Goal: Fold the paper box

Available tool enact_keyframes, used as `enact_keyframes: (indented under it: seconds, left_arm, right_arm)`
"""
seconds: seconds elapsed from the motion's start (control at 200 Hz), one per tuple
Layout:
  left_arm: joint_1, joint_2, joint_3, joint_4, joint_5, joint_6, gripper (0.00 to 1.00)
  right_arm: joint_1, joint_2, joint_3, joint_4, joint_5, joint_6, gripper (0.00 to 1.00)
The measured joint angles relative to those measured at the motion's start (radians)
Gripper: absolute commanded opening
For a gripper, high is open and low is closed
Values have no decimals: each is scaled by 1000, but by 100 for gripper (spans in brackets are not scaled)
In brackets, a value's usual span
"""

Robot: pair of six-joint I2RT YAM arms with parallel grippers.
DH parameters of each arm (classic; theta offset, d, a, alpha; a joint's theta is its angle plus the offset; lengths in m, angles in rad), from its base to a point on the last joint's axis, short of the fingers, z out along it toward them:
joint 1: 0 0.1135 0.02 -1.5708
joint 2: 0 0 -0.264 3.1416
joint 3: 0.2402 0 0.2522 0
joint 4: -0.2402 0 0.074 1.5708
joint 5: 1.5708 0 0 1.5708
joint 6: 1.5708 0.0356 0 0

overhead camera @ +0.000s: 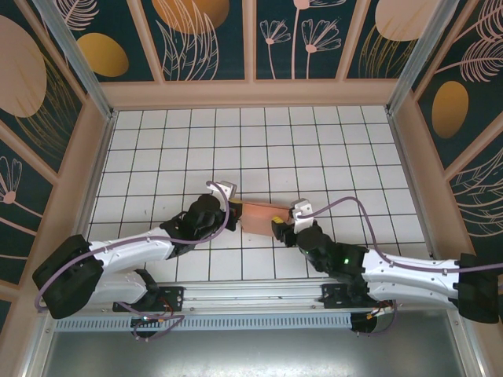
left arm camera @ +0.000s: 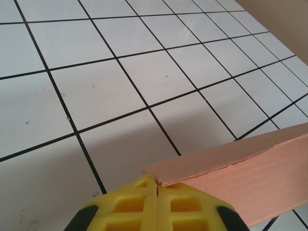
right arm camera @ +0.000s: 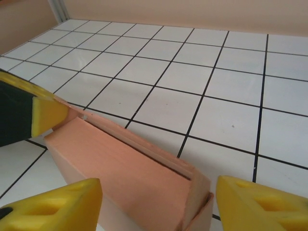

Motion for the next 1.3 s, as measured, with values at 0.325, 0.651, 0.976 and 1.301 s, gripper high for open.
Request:
enact_keyframes:
  seconds: [0.325,0.651,0.976,1.301]
  left_arm:
    - [-3,-6,-5,0,-4,0,0]
    - [-28,0,-5,8,-33,4,0]
    - [-60,15,-5,31,-75,14,0]
    - [-80,29,-6,52,-93,29,1]
  right_arm:
    - [2,-86,39,-78,3,23,89]
    - [-125,-23,242,-238,-14,329,83]
    - [-243,72,336,-486,-192,755,77]
    - [-359,80,306,-537,-383,926,70]
